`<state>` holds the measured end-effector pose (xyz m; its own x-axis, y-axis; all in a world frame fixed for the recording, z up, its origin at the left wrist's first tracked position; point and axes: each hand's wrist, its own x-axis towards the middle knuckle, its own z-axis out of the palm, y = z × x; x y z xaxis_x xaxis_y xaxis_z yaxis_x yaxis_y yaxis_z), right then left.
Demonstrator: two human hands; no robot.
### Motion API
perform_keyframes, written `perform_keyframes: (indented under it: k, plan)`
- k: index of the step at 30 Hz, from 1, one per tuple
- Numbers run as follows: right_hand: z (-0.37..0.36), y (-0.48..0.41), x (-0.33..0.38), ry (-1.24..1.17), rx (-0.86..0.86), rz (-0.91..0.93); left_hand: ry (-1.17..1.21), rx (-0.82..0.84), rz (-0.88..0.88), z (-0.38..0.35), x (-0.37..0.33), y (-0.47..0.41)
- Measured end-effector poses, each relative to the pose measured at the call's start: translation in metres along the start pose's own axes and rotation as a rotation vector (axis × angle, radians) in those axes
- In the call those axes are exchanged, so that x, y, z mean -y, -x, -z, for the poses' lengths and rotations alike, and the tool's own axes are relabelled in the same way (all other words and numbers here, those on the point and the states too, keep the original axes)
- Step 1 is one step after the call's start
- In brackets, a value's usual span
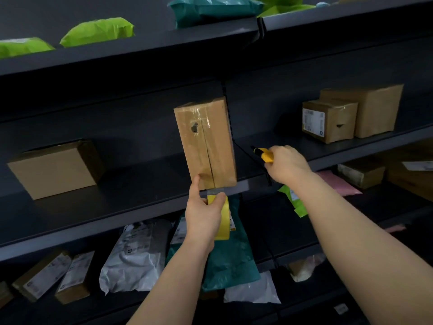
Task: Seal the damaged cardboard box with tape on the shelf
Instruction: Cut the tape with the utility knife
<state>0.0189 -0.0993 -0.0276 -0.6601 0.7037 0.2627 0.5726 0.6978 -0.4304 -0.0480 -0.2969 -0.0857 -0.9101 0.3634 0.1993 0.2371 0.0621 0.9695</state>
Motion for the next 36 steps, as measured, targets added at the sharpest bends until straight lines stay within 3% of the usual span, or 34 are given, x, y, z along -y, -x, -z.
perform_keyframes:
  k: [7,9,11,12,14,19,28,36]
  plan:
    - [-0.025,-0.022,0.007,0.185,0.027,0.041,-0.021,-0.002,0.02,-0.002,0.001,0.0]
    - [-0.021,-0.013,0.015,-0.034,-0.093,0.082,-0.028,-0.001,0.023,-0.002,0.004,0.001]
    - [-0.019,0.01,0.033,-0.477,-0.215,0.204,-0.054,-0.016,0.014,-0.003,0.009,0.003]
    - [-0.02,0.024,0.043,-0.659,-0.198,0.275,-0.05,-0.031,0.015,-0.004,0.011,0.005]
    - [-0.031,0.04,0.06,-0.8,-0.077,0.324,-0.018,-0.058,0.059,-0.007,0.015,0.005]
    - [-0.059,0.03,0.062,-0.708,-0.026,0.222,-0.02,-0.081,0.152,-0.01,0.013,0.0]
    - [-0.064,0.026,0.057,-0.479,-0.047,0.207,0.003,-0.165,0.277,-0.017,0.017,-0.014]
    - [-0.066,0.023,0.062,-0.296,-0.106,0.169,-0.135,0.051,0.472,-0.016,0.058,0.014]
